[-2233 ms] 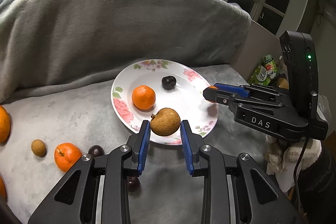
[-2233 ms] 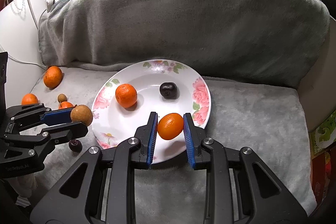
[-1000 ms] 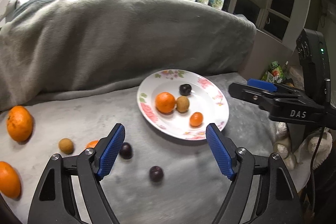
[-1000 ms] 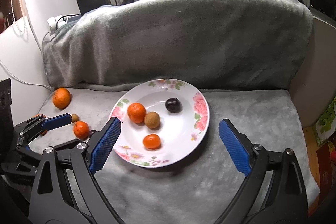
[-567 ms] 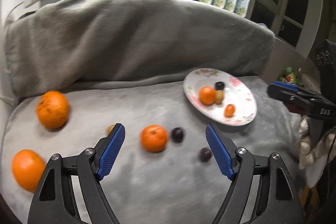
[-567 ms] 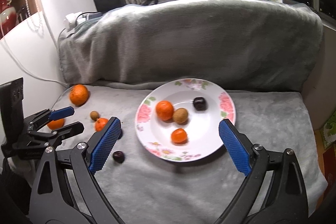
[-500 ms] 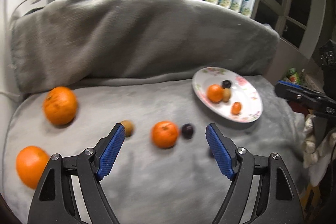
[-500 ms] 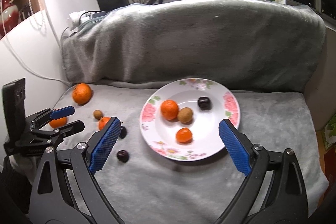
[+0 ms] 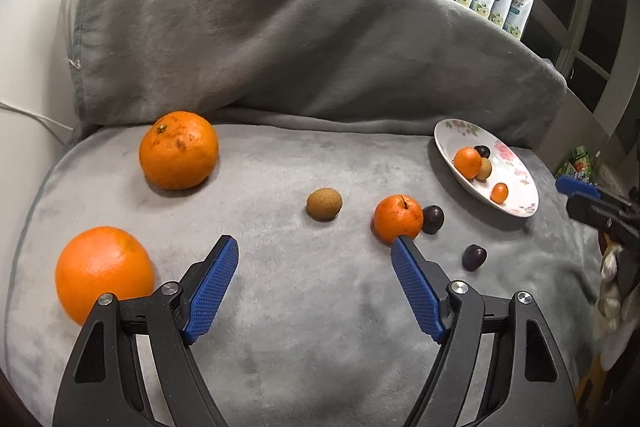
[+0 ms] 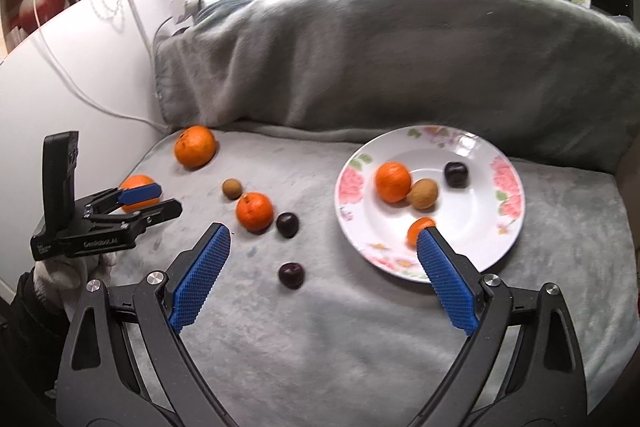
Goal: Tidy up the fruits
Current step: 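Withdraw both open tools from the plate toward the remaining fruit, then grasp another dark plum with the right tool while the left tool grasps a mandarin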
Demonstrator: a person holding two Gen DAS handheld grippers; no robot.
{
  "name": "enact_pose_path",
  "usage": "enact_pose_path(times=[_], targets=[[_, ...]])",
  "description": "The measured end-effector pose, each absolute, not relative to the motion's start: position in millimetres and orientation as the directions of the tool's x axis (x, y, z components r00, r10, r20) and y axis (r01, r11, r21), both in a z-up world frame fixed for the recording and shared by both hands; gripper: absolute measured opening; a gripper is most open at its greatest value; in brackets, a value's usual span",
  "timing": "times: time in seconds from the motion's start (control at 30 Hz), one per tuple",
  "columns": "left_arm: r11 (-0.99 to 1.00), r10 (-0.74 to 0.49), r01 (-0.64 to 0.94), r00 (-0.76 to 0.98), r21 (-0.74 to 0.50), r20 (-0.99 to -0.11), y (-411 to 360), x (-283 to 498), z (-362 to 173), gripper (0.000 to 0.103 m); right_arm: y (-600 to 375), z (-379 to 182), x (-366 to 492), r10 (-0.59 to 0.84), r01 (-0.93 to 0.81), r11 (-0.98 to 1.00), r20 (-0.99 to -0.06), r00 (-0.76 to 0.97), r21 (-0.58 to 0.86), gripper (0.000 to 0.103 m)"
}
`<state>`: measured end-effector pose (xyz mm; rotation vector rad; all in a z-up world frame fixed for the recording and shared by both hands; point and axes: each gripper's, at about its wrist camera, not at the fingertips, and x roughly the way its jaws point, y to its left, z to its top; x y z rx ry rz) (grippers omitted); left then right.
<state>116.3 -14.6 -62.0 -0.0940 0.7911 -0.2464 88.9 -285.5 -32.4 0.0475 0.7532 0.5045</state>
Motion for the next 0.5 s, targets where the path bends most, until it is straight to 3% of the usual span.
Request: enact_pose_path(times=[0.33,0.5], targets=[[0.942,-0.334,0.255,0.631,-0.220,-0.700,-40,124,-70,0.061,-260,-58,78,0.468,-0.470,0.858,-0.688,0.555,0.206,0.096],[0.928,-0.369,0.288,0.598,-0.238,-0.712,-60,133,-77,0.057,-245,-72,78,0.458,-0.491,0.851,-0.719,0.523,0.185,0.085]])
